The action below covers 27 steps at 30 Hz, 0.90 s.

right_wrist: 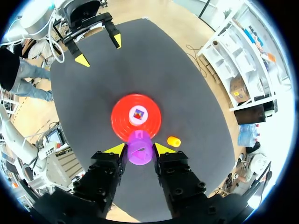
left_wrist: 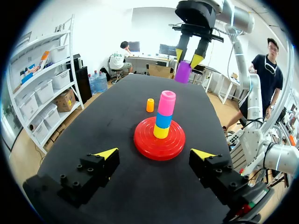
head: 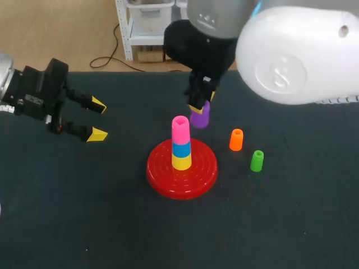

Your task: Pick up and stack the cylinders on the red base in this order: pink,purple,orange,green

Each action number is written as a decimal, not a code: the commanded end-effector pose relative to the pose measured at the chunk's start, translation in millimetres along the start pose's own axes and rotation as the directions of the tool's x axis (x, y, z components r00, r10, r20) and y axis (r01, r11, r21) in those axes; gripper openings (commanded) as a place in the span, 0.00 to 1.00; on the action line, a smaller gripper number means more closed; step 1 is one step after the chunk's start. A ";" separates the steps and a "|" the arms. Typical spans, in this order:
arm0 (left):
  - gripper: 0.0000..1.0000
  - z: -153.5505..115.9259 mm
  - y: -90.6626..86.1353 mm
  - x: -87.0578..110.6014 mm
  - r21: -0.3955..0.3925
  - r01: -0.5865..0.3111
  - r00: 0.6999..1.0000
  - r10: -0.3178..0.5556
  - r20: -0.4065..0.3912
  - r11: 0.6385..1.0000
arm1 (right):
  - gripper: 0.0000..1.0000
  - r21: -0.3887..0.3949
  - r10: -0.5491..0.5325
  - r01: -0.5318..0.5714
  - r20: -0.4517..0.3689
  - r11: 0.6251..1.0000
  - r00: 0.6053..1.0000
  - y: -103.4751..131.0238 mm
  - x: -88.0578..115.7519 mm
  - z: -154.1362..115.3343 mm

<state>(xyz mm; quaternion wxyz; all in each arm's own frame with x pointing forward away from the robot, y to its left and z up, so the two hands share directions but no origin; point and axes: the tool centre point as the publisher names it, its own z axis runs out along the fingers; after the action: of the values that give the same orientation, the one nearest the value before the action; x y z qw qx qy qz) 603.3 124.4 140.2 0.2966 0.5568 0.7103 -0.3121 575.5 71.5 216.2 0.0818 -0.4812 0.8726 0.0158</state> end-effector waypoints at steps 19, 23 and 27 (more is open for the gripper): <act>1.00 0.0 -0.3 1.2 -0.001 -0.003 1.000 0.003 0.004 1.000 | 0.00 0.005 -0.028 0.029 -0.049 1.000 0.998 0.8 -42.4 29.1; 1.00 0.0 -0.3 1.2 -0.001 -0.003 1.000 0.003 0.004 1.000 | 0.00 0.005 -0.025 0.025 -0.055 1.000 0.998 0.6 -44.0 34.5; 1.00 0.0 -0.3 1.2 -0.001 -0.003 1.000 0.003 0.004 1.000 | 0.00 0.004 -0.024 0.025 -0.065 1.000 0.998 1.4 -43.3 37.9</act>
<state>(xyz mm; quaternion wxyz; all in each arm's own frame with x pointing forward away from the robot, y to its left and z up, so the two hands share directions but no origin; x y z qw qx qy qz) 603.3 124.4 140.2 0.2966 0.5568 0.7103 -0.3121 600.8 111.3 187.2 0.0557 -0.4921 0.8688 -0.0025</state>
